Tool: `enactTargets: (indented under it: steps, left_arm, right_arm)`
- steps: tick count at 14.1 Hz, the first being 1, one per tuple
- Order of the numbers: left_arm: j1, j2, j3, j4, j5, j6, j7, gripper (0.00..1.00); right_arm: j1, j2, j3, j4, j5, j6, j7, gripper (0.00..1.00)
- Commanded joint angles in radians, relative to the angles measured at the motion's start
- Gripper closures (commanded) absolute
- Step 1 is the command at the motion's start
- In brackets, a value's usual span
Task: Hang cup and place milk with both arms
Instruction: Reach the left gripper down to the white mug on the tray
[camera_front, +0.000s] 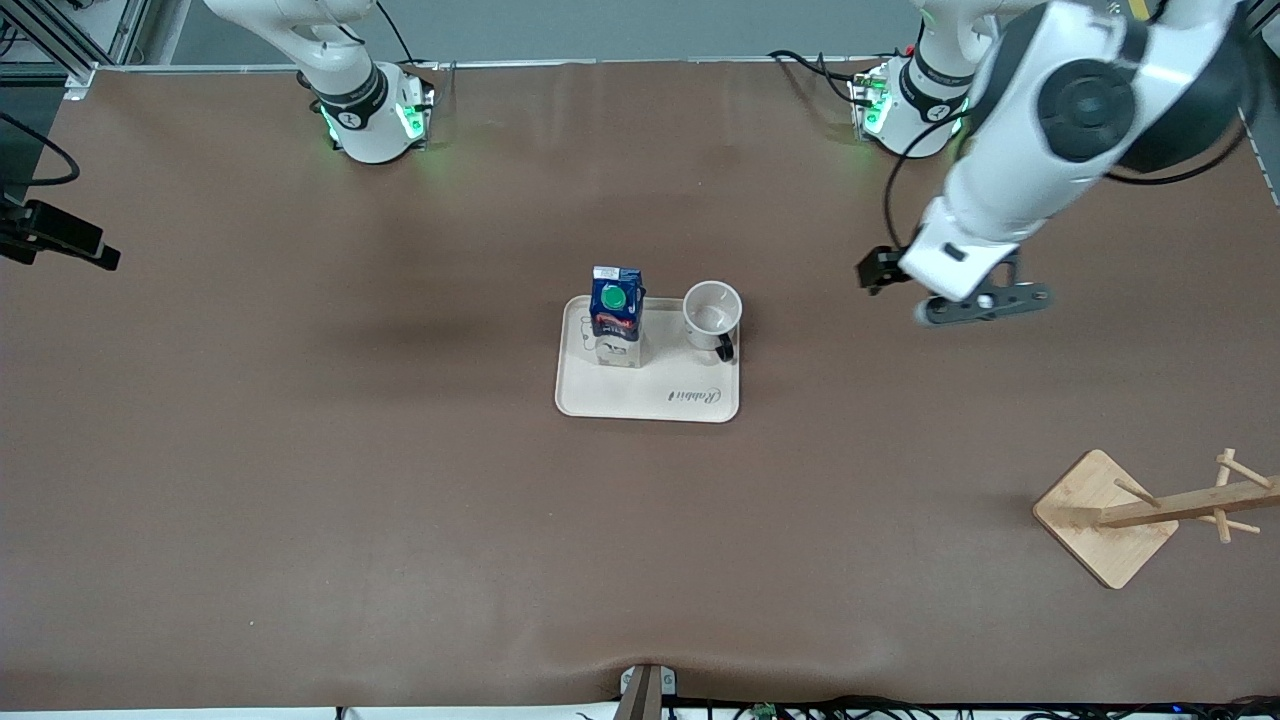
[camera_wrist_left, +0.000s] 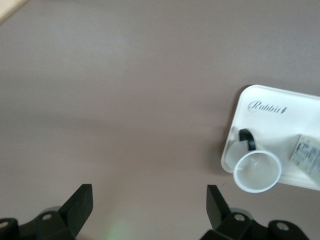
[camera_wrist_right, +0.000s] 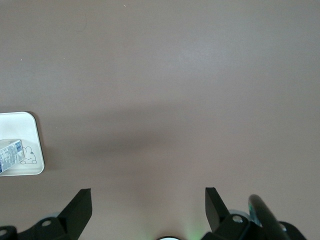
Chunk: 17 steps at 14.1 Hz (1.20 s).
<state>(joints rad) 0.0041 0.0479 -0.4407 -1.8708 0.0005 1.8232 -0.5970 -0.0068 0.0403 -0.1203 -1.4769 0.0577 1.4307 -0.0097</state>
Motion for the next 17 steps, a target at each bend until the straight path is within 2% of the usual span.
enactTargets:
  steps: [1,3,5,6,9,13,17]
  left_arm:
    - [0.005,0.013,-0.07,-0.097,0.0,0.135,-0.133,0.0]
    - [-0.004,0.055,-0.116,-0.142,0.0,0.229,-0.232,0.0]
    - [-0.062,0.101,-0.122,-0.183,0.001,0.327,-0.337,0.01]
    - [-0.096,0.133,-0.122,-0.212,0.015,0.39,-0.383,0.06]
    - [-0.13,0.184,-0.122,-0.274,0.058,0.52,-0.448,0.11]
    - [-0.174,0.269,-0.119,-0.275,0.064,0.599,-0.529,0.24]
    - [-0.174,0.342,-0.121,-0.265,0.205,0.604,-0.641,0.3]
  right_arm:
    - [-0.019,0.015,0.01,0.018,-0.006,-0.009,-0.007,0.0]
    - [-0.019,0.015,0.01,0.018,-0.006,-0.009,-0.007,0.0]
    - [-0.024,0.015,0.01,0.018,-0.004,-0.009,-0.007,0.0]
    - [-0.024,0.018,0.01,0.018,-0.004,-0.009,-0.007,0.0]
    - [-0.024,0.02,0.01,0.018,-0.004,-0.009,-0.007,0.0]
    - [-0.024,0.02,0.01,0.017,-0.004,-0.01,-0.007,0.0]
    - [-0.025,0.02,0.01,0.017,-0.004,-0.01,-0.004,0.0]
